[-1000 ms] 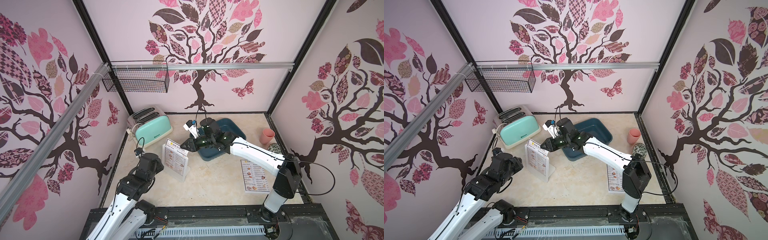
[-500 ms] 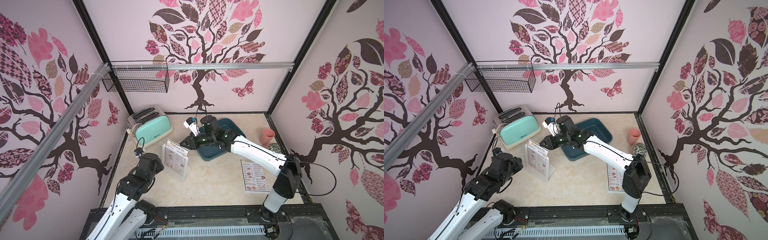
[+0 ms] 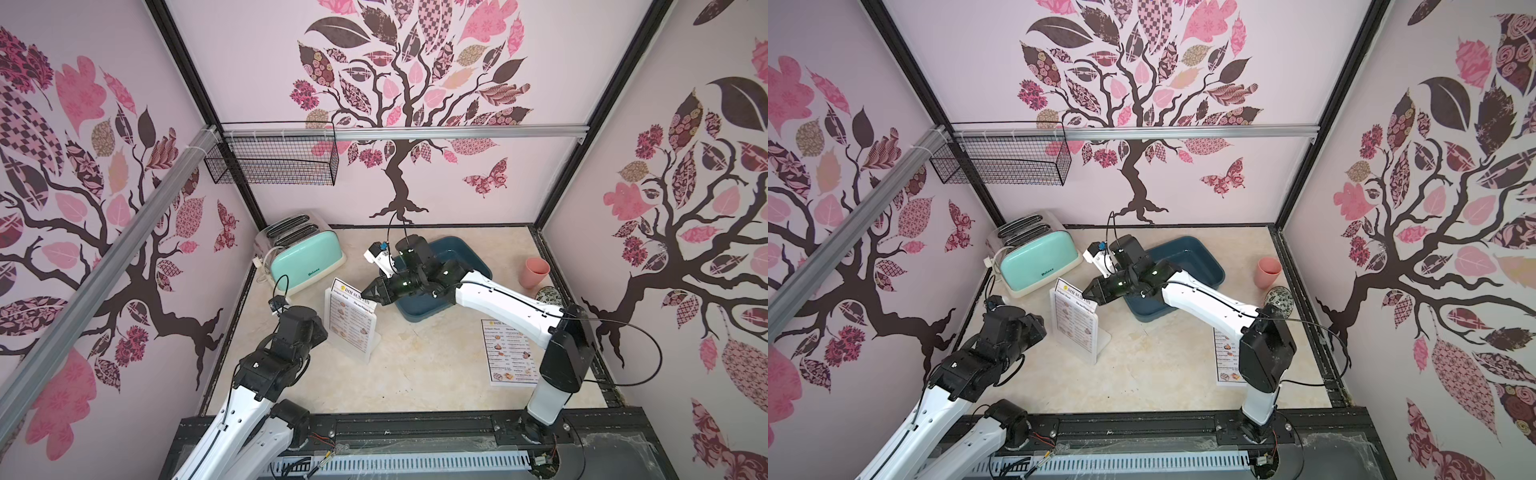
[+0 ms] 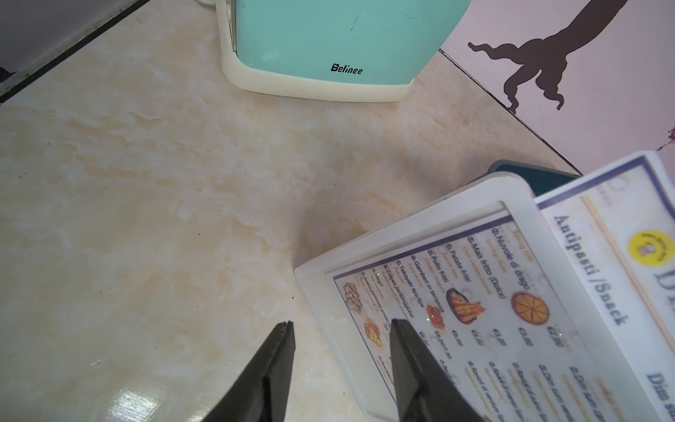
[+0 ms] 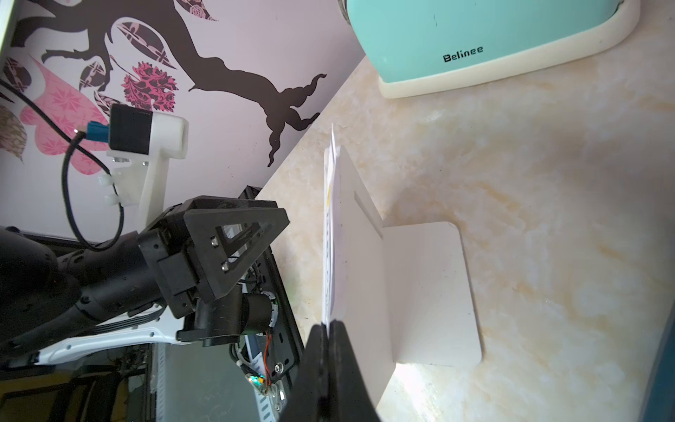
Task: Replace the menus in the menu holders
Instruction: Insert the menu into the menu holder.
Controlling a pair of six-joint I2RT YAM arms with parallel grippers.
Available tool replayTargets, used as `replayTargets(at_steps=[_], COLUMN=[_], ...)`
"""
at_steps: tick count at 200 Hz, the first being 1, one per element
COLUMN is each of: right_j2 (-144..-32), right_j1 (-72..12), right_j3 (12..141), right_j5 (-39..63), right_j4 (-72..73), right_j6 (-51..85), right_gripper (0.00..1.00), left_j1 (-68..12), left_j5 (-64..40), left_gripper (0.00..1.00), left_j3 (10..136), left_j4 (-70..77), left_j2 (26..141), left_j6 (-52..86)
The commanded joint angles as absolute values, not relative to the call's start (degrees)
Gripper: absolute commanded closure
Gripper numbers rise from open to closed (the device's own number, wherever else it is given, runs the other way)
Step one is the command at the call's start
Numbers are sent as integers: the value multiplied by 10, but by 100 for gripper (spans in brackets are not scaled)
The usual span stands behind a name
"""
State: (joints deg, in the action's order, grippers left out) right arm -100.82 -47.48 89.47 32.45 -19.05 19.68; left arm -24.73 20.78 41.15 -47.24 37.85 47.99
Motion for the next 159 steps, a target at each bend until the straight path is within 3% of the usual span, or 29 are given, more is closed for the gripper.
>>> replayTargets(at_steps=[1,71,120,159], right_j2=[-1009,-1024,-1031,-1027], right_j1=[-482,-492,-497,-497], right_j3=[900,878,886,938], right_j5=[341,350,341,310], right_j4=[-188,-190,-202,-245], right_j6=[200,191,183,157], right_gripper=[99,100,94,72], left_j1=[-245,-245,-245,-245], left_j5=[216,213,210,209], left_gripper=[52,52,52,52], left_j3=[428,426,426,428], left_j4=[-473,-469,-468,-467], left_j2=[374,377,380,382], left_j6=[473,474,474,473])
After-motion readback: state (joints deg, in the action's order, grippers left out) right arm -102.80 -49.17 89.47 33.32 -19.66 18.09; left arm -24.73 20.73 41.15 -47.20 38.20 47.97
